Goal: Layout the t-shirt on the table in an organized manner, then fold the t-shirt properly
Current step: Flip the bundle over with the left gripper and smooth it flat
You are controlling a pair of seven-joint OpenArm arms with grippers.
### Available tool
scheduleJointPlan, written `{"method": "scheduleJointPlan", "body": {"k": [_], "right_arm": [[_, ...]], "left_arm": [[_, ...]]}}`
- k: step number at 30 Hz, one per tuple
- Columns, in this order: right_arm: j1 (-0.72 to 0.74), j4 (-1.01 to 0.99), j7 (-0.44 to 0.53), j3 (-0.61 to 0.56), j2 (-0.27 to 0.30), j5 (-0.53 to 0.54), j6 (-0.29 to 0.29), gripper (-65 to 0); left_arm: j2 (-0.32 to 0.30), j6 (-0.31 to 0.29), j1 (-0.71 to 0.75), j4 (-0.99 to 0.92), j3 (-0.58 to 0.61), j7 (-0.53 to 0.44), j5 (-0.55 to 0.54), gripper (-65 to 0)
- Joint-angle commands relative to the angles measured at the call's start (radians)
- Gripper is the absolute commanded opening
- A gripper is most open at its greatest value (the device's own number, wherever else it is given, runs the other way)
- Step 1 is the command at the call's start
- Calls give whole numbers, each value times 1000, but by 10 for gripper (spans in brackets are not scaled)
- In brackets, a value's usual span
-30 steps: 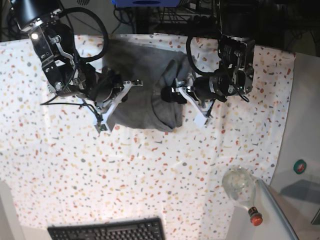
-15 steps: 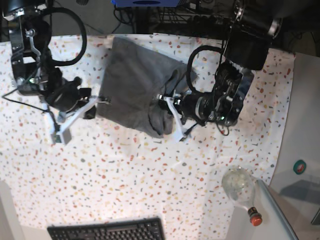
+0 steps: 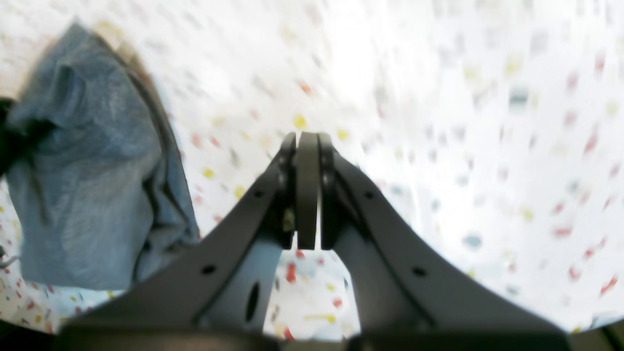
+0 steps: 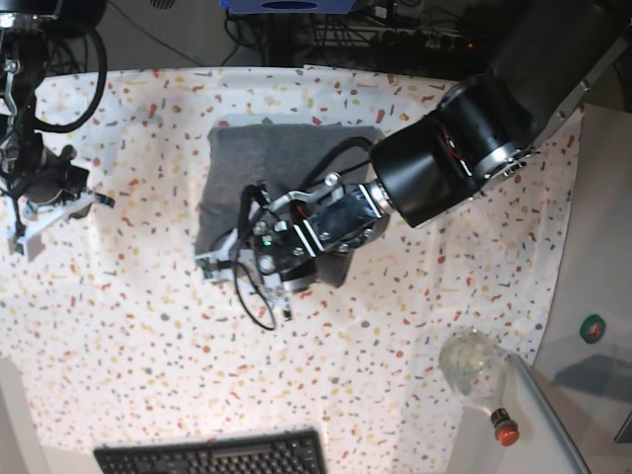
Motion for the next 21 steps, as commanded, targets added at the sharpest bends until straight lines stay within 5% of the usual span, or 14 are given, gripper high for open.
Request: {"method": "scheduleJointPlan", "body": {"k": [1,5,14,21], "right_arm": [[2,7,23,12,9,12,6,-650],[-6,-7,25,19,9,10,6,-650],[-6,-4,17,9,9,16,11,-650],[-56,62,22,-114,-48,18,214,-650]], "left_arm": [[27,-19,-31,16,-5,-10,32,-650],[81,-106,-31,16,-2,-10,89,-650],[92,-111,-9,-162,-91,-10,81,-650],[85,-111,8,-184,-212,-13,83,-650]]}}
